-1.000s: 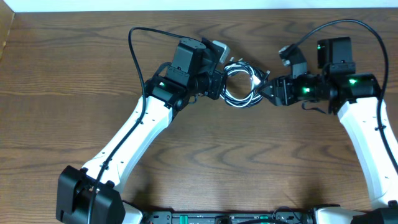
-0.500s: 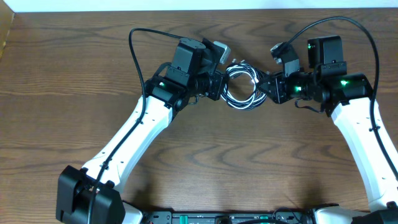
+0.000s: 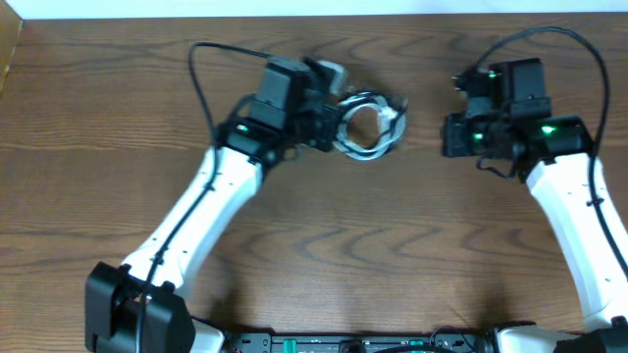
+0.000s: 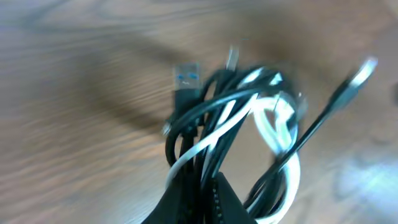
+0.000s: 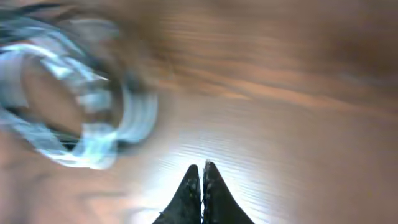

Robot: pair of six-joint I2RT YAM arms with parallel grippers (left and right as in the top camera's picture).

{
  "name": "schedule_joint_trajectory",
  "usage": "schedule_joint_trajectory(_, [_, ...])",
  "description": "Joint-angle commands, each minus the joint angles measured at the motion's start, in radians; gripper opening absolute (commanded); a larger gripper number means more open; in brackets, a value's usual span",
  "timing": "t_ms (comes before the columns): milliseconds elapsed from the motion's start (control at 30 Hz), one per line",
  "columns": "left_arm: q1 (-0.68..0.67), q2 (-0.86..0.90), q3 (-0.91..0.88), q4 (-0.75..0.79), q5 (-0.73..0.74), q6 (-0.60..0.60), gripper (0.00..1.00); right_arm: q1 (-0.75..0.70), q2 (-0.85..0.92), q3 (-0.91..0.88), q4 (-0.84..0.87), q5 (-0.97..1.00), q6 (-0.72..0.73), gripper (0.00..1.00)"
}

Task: Untangle cables

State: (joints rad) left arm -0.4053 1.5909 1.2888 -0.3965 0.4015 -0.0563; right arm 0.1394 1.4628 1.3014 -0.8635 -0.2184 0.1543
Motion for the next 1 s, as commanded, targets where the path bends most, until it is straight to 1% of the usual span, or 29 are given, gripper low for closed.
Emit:
schedule_joint_trajectory(0, [0.122, -0.065, 0.006, -0.047, -0.040, -0.009, 0.08, -0.105, -0.003, 0.011, -0.036, 0.209, 0.070, 0.01])
schedule_joint_trajectory(100, [0.203, -0.109, 0.006, -0.099, -0.039, -0.009, 0.08, -0.176, -0.003, 0.011, -0.047, 0.195, 0.070, 0.01])
schedule_joint_trajectory(200, [0.256, -0.149, 0.006, -0.134, 0.008, -0.007, 0.08, -0.221, -0.003, 0.011, -0.048, 0.078, 0.048, 0.01])
schedule_joint_trajectory(267, [0.268, -0.168, 0.006, -0.142, 0.039, 0.006, 0.08, -0.226, -0.003, 0.011, -0.048, -0.013, 0.002, 0.01])
schedule_joint_trajectory(367, [0.256, -0.187, 0.006, -0.145, 0.046, 0.006, 0.08, -0.214, -0.003, 0.011, -0.045, -0.070, -0.006, 0.02])
schedule_joint_trajectory(400, [0.248, -0.188, 0.006, -0.144, 0.056, 0.006, 0.08, -0.208, -0.003, 0.011, -0.042, -0.085, -0.015, 0.06])
schedule_joint_trajectory(433, [0.241, -0.188, 0.006, -0.142, 0.068, 0.005, 0.08, -0.203, -0.003, 0.011, -0.038, -0.116, -0.041, 0.14])
schedule_joint_trajectory(500, [0.223, -0.188, 0.006, -0.141, 0.090, 0.005, 0.08, -0.192, -0.003, 0.011, -0.032, -0.216, -0.119, 0.25])
schedule_joint_trajectory(567, [0.203, -0.188, 0.006, -0.141, 0.098, 0.006, 0.08, -0.184, -0.003, 0.011, -0.030, -0.325, -0.187, 0.32])
schedule_joint_trajectory(600, [0.194, -0.188, 0.006, -0.141, 0.112, 0.006, 0.07, -0.180, -0.003, 0.011, -0.029, -0.381, -0.215, 0.34])
schedule_joint_trajectory(667, [0.172, -0.188, 0.006, -0.138, 0.151, 0.006, 0.08, -0.171, -0.003, 0.011, -0.027, -0.476, -0.261, 0.41])
schedule_joint_trajectory(733, [0.152, -0.187, 0.006, -0.130, 0.196, 0.006, 0.08, -0.159, -0.003, 0.011, -0.027, -0.590, -0.335, 0.43])
schedule_joint_trajectory(800, [0.132, -0.187, 0.006, -0.112, 0.240, 0.006, 0.08, -0.149, -0.003, 0.011, -0.027, -0.660, -0.384, 0.43])
schedule_joint_trajectory(900, [0.105, -0.187, 0.006, -0.077, 0.311, 0.006, 0.08, -0.129, -0.003, 0.011, -0.026, -0.701, -0.425, 0.47])
schedule_joint_trajectory(967, [0.087, -0.187, 0.006, -0.050, 0.364, 0.006, 0.08, -0.113, -0.003, 0.011, -0.027, -0.701, -0.440, 0.47])
